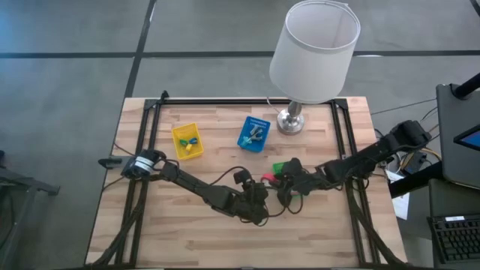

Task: Pick and place Stapler, Stapler remover, tape
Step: Put the red tape into the green basket

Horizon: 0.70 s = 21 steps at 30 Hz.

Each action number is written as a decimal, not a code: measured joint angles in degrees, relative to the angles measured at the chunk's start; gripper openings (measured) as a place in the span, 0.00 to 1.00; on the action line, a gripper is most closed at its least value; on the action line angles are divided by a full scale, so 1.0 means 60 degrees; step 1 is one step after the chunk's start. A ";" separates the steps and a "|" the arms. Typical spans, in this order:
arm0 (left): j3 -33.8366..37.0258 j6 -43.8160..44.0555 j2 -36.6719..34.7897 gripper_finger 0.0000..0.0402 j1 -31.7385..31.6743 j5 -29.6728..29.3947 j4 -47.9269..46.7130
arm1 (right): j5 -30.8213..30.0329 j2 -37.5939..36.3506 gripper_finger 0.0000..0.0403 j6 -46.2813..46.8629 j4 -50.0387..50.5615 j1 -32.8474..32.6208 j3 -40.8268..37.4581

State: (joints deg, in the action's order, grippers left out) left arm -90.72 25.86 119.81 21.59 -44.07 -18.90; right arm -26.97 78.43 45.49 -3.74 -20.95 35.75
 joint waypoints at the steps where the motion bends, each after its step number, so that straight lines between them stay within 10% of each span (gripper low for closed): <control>1: -0.0004 0.0001 -0.0005 0.38 0.0031 -0.0004 0.0002 | -0.0011 -0.0189 0.29 -0.0049 0.0223 -0.0048 0.0000; 13: -0.0016 0.0120 -0.0033 0.33 0.0477 -0.0221 -0.0032 | -0.0125 -0.2959 0.30 0.1507 0.5364 -0.0821 -0.0026; 21: -0.0011 0.0184 -0.0033 0.33 0.0351 -0.0387 -0.0076 | 0.1356 -0.3100 0.31 0.1907 0.5708 -0.0987 -0.0554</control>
State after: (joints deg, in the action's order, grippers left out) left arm -90.78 26.96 119.61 23.70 -46.39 -19.35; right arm -18.84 59.84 56.93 30.51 -26.87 32.42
